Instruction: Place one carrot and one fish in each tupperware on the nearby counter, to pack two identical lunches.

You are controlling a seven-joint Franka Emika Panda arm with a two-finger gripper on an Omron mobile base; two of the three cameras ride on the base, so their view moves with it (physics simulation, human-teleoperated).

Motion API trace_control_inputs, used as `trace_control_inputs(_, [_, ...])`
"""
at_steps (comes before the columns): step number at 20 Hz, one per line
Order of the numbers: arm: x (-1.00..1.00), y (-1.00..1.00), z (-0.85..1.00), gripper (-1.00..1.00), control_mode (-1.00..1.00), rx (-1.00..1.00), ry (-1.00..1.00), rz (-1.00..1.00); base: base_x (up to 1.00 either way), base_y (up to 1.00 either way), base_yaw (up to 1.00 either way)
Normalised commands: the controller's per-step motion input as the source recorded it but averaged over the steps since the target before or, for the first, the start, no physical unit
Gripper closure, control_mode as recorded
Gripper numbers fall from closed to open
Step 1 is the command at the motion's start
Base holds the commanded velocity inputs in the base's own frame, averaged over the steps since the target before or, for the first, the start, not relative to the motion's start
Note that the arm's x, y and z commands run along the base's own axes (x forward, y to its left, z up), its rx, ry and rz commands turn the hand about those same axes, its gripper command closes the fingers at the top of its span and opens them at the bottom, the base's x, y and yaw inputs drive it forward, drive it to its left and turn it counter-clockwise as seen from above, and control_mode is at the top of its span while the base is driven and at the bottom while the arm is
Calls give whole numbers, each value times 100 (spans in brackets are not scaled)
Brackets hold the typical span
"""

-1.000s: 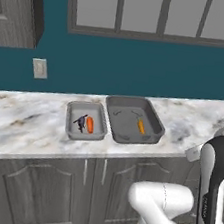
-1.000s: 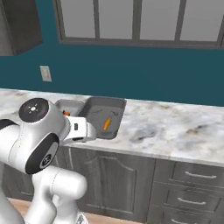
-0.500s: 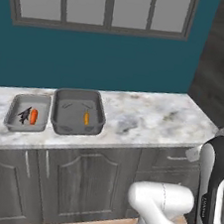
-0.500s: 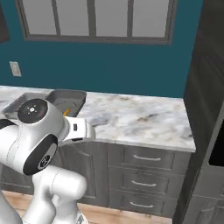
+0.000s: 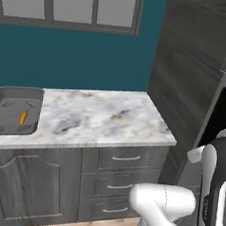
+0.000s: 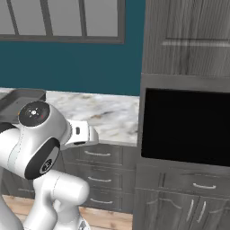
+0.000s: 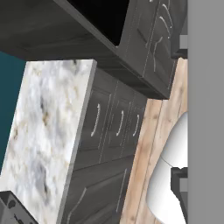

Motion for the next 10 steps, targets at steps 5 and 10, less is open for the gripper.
trace_control_inputs(5, [0, 0, 0, -100, 100, 0, 0, 0, -24, -100, -6])
trace_control_inputs(10, [0, 0, 0, -100, 100, 0, 0, 0, -18, -100, -7])
